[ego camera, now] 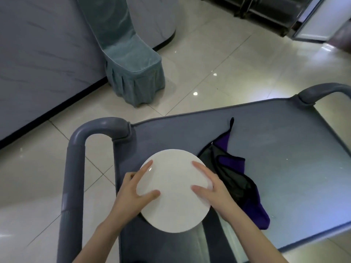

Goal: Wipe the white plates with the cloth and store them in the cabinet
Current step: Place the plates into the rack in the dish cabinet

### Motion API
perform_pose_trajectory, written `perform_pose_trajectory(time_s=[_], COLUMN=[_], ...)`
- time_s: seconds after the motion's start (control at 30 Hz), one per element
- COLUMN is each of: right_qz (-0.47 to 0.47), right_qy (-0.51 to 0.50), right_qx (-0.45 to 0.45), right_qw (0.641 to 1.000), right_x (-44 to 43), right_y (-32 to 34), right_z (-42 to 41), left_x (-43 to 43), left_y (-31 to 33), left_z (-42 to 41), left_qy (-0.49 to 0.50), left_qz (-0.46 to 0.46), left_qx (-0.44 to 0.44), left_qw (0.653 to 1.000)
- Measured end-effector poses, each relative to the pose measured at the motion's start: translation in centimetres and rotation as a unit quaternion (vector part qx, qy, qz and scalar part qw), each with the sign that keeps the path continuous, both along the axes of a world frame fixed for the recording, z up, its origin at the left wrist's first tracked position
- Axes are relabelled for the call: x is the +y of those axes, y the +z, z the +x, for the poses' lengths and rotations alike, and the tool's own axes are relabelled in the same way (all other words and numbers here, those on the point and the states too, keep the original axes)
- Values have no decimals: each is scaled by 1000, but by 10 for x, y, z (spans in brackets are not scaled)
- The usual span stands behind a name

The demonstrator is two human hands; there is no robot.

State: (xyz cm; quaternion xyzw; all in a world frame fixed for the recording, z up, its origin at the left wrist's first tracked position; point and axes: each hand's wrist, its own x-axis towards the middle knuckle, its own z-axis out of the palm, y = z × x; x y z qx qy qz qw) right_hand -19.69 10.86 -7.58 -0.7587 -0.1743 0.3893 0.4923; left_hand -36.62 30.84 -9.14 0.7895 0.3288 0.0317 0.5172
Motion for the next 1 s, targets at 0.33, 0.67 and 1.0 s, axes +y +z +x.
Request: perform_pose_trajectory(time_s=[0.33, 0.67, 1.0], right_qz=[32, 48, -30], right_qy=[-117, -355, -652], right_qx=[-63, -159, -220], right_qw=[991, 920, 725], right_x=[-66, -286, -583], right_y=[43, 85, 106], right_z=[-29, -122, -370], left_x=[-51, -243, -586], left_y=[44, 99, 115], left_z=[15, 36, -55], left_qy=[-50, -293, -608], left_qz=[25, 29, -59], left_qx=[-46, -103, -160], left_qw=[997, 950, 776])
